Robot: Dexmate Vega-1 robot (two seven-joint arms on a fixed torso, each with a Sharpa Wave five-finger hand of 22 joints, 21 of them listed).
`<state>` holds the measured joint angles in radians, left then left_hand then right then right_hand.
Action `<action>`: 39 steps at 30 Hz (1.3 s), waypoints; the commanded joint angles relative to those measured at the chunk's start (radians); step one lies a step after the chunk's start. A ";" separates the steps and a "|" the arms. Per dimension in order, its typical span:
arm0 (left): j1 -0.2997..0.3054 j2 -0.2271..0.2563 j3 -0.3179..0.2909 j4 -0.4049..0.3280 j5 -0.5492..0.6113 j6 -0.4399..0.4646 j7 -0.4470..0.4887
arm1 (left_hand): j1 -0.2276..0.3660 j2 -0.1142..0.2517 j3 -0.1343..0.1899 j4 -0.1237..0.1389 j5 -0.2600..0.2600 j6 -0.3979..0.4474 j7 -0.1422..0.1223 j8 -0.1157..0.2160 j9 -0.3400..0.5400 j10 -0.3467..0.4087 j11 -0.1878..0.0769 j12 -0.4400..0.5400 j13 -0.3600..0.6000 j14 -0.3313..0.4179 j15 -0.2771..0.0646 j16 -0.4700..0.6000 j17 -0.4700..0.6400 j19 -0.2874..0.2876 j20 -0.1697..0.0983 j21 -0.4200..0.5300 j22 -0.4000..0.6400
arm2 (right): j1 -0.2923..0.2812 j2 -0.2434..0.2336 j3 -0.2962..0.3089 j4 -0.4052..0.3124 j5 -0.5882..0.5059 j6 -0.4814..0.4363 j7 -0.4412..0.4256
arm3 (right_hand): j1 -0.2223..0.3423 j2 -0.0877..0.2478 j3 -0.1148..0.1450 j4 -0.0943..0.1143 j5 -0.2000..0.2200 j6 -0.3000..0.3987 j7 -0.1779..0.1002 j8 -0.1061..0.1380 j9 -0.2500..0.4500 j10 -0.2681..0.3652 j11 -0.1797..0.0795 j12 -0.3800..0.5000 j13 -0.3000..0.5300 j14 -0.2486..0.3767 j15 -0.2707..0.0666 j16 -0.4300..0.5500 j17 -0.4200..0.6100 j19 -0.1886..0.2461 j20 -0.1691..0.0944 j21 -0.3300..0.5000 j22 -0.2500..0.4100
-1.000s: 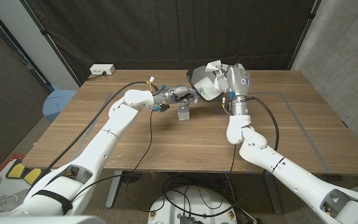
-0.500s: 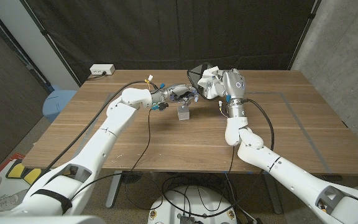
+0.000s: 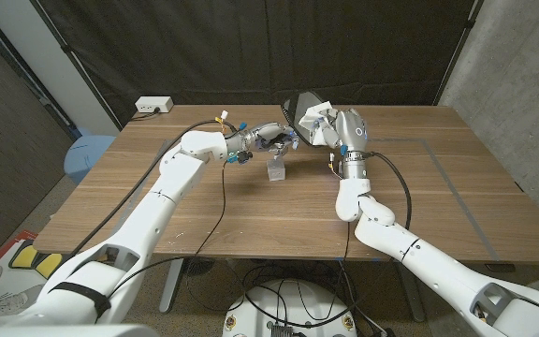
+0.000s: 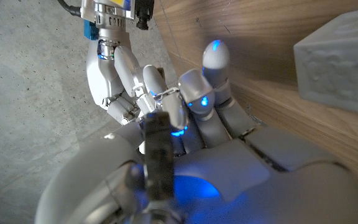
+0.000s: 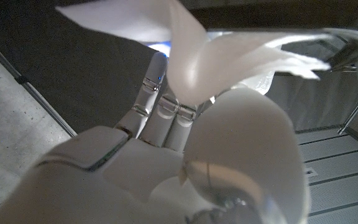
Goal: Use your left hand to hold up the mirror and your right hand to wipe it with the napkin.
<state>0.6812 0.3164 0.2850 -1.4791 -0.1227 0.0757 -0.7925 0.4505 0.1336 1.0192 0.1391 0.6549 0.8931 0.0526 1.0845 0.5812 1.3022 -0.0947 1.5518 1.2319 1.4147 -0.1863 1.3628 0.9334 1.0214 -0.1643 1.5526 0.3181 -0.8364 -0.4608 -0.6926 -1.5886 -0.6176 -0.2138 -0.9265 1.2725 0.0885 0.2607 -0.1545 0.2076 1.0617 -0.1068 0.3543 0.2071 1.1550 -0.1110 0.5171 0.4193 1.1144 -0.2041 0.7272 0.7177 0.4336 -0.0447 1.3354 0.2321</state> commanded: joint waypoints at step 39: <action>-0.091 -0.068 0.010 0.147 0.048 0.009 -0.014 | 0.002 0.012 0.208 -0.130 0.203 0.027 0.047 0.026 -0.019 -0.003 -0.008 0.006 0.001 0.001 -0.008 -0.001 -0.005 0.002 -0.049 0.005 0.000 | 0.057 0.040 -0.043 0.035 -0.019 0.122 0.018 | -0.004 -0.034 -0.011 0.005 -0.003 0.059 -0.002 -0.015 -0.007 0.044 -0.006 -0.039 -0.026 0.041 -0.030 -0.006 0.043 -0.019 -0.156 0.087 0.007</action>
<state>0.5985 0.2512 0.2967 -1.3352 -0.0894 0.0794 -0.7937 0.4508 0.1336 1.0231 0.1352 0.6550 0.8844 0.0613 1.1044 0.5629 1.3005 -0.0965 1.5518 1.2293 1.4156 -0.1874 1.3628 0.9259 1.0214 -0.1643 1.5526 0.3154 -0.8228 -0.4350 -0.6950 -1.5996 -0.5788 -0.0380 -0.9257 1.2683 0.0684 0.2563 -0.1501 0.2076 1.1078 -0.1104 0.3348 0.1971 1.1909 -0.1150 0.4820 0.3867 1.1514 -0.2163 0.7149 0.7569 0.4242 -0.0463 1.4167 0.2351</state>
